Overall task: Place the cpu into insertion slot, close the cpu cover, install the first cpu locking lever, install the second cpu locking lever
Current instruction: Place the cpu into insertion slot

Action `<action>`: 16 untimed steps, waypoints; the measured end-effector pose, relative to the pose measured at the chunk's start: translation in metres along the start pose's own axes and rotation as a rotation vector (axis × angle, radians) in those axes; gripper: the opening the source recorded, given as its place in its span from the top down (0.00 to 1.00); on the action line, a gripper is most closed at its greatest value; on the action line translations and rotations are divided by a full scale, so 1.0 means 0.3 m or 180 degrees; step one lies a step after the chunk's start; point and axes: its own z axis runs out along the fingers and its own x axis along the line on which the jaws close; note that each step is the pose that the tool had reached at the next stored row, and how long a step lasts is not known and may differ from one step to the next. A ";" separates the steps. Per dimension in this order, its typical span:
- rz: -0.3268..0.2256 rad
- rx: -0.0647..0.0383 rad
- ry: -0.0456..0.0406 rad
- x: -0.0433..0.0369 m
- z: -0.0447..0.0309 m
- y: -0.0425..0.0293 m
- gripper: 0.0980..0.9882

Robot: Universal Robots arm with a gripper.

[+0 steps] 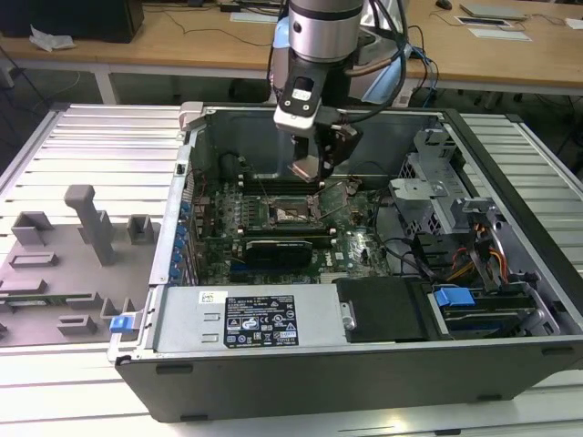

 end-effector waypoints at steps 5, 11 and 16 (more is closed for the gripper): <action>0.0400 -0.0008 -0.0035 0.000 0.004 0.000 0.51; 0.0855 -0.0017 -0.0075 0.000 0.008 -0.001 0.51; 0.1188 -0.0023 -0.0105 0.000 0.011 -0.001 0.51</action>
